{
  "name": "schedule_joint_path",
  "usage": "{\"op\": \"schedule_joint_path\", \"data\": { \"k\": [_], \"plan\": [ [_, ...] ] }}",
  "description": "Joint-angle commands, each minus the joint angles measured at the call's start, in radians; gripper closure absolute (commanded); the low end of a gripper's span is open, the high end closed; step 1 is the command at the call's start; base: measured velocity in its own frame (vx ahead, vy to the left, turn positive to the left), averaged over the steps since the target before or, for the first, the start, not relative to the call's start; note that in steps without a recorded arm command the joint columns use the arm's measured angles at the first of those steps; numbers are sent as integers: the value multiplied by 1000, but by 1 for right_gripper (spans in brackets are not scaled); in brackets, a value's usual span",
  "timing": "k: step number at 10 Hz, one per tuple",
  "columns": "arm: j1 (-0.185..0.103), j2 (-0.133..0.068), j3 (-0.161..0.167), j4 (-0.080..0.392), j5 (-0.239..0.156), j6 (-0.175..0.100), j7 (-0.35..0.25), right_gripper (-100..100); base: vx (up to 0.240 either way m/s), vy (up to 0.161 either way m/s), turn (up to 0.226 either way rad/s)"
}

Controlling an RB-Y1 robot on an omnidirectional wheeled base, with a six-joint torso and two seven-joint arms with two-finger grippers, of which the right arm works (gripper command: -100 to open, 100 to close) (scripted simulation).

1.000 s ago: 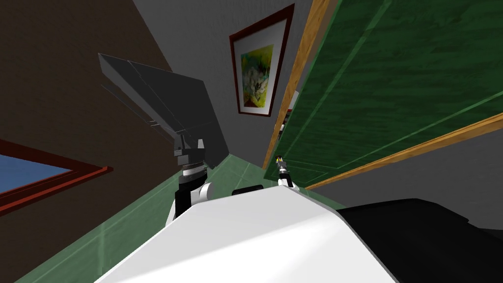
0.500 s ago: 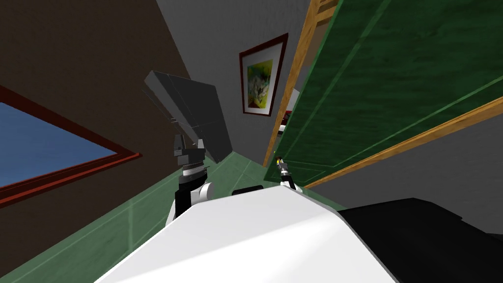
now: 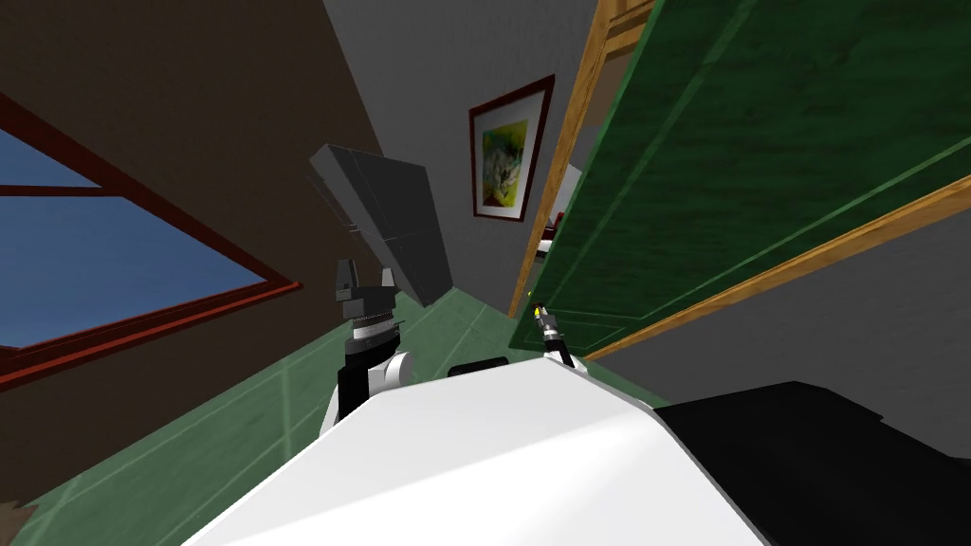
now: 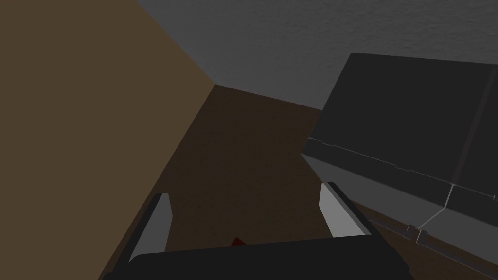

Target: Pull the door open

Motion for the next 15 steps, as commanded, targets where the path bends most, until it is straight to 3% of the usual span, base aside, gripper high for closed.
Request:
{"op": "schedule_joint_path", "data": {
  "k": [1, 4, 8, 10, 11, 12, 15],
  "plan": [
    [21, -8, 25, 7, 11, -6, -23, 100, -233, -37, 170],
    [29, -15, 35, 9, 16, -13, -34, 100, -155, -14, 40],
    [60, -44, 76, 15, 37, -42, -80, 100, -132, -24, 92],
    [60, -44, 76, 15, 37, -42, -80, 100, -107, -12, 27],
    [72, -55, 91, 17, 44, -53, -97, 100, -138, -25, 66],
    [50, -60, 73, 7, 38, -64, -88, 100, -86, -11, 19],
    [73, -83, 103, 23, 56, -101, -126, 100, -197, -47, 148]
  ]
}}
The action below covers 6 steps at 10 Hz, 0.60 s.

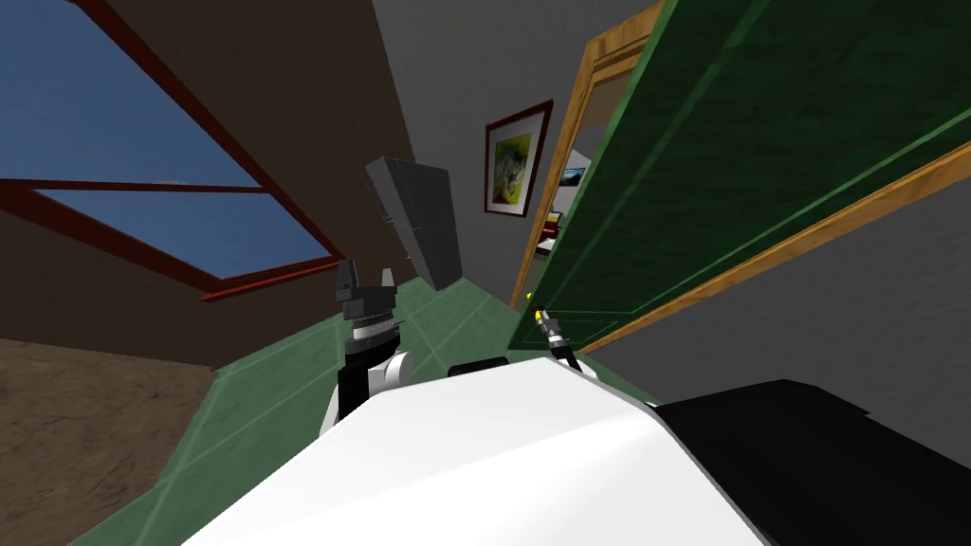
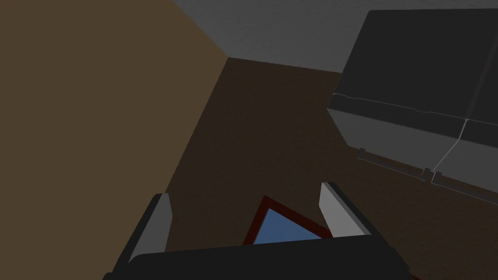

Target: Pull the door open

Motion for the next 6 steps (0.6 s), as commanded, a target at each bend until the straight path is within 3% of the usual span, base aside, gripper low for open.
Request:
{"op": "schedule_joint_path", "data": {
  "k": [1, 2, 4, 6],
  "plan": [
    [33, -3, 13, -6, 3, 13, -8, 100, -151, -17, 43],
    [37, -6, 18, -4, 6, 9, -14, 100, -95, -1, 5],
    [55, -23, 40, 9, 19, -15, -40, 100, -176, -41, 142],
    [58, -26, 44, 11, 21, -19, -45, 100, -145, -27, 62]
  ]
}}
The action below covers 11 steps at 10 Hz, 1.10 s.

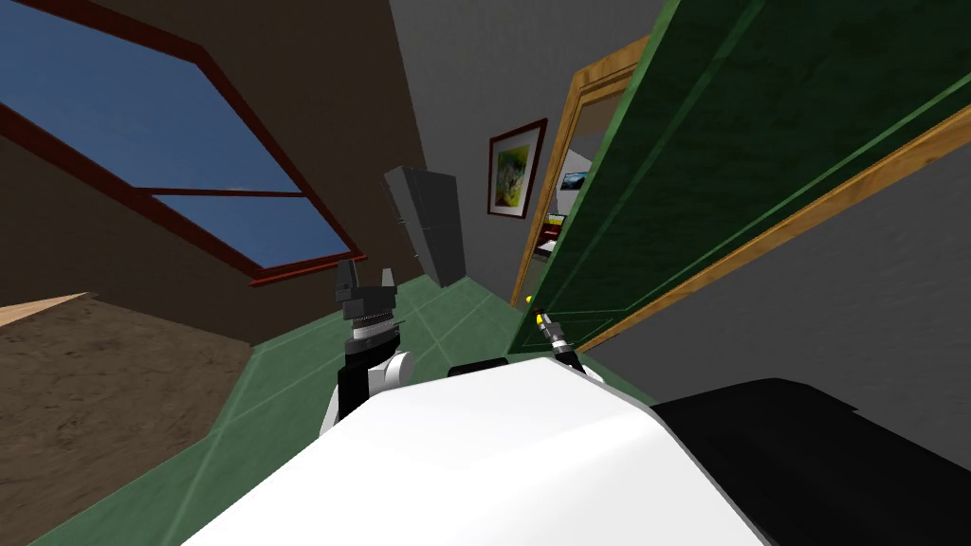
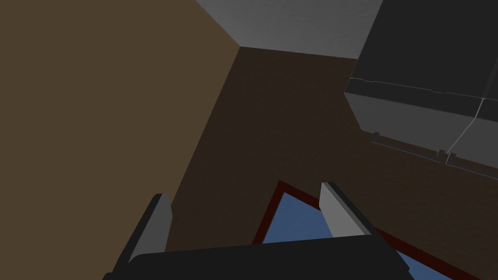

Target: Pull the door open

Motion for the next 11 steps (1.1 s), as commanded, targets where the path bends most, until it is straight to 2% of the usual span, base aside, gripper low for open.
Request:
{"op": "schedule_joint_path", "data": {
  "k": [1, 2, 3, 4, 5, 8, 11],
  "plan": [
    [29, -1, 24, 13, 10, 2, -13, 100, -136, -34, 78],
    [32, -4, 28, 16, 12, -2, -18, 100, -164, -39, 103],
    [19, -12, 11, -1, 7, -18, -13, 100, -78, -10, 13],
    [25, -19, 19, 10, 15, -39, -28, 100, -140, -24, 120],
    [27, -20, 22, 13, 18, -43, -31, 100, -201, -59, 174],
    [28, -22, 24, 17, 20, -47, -35, 100, -60, -14, 10],
    [42, -33, 41, 44, 36, -77, -60, 100, -159, -49, 145]
  ]
}}
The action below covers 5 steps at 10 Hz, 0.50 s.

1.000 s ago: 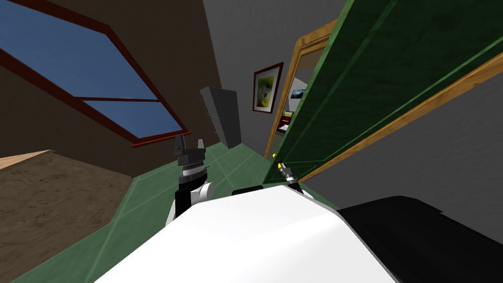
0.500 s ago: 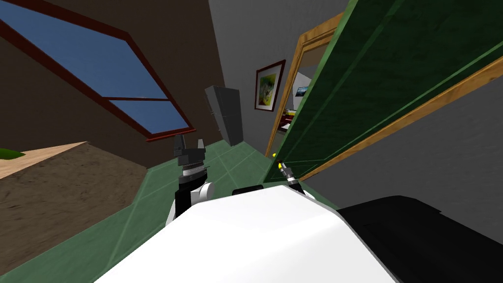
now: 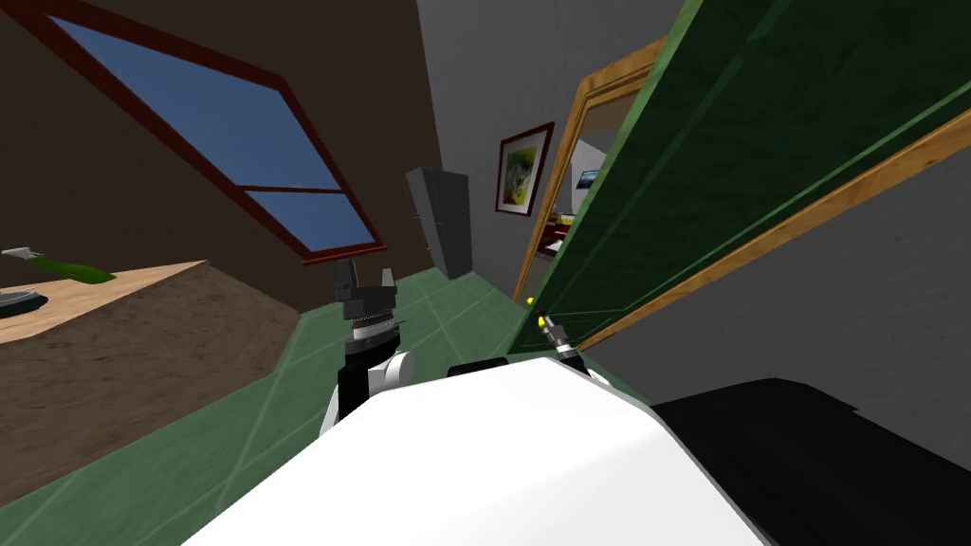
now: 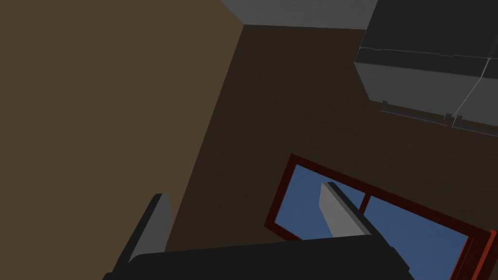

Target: Pull the door open

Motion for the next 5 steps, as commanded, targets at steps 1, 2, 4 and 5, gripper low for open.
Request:
{"op": "schedule_joint_path", "data": {
  "k": [1, 2, 4, 5],
  "plan": [
    [43, -1, 9, -33, 2, 35, 4, 100, -122, -29, 23],
    [43, -1, 9, -33, 2, 35, 4, 100, -60, -13, -7],
    [49, -6, 18, -20, 10, 21, -9, 100, -124, -39, 105],
    [55, -11, 25, -8, 17, 9, -19, 100, -133, -18, 131]
  ]
}}
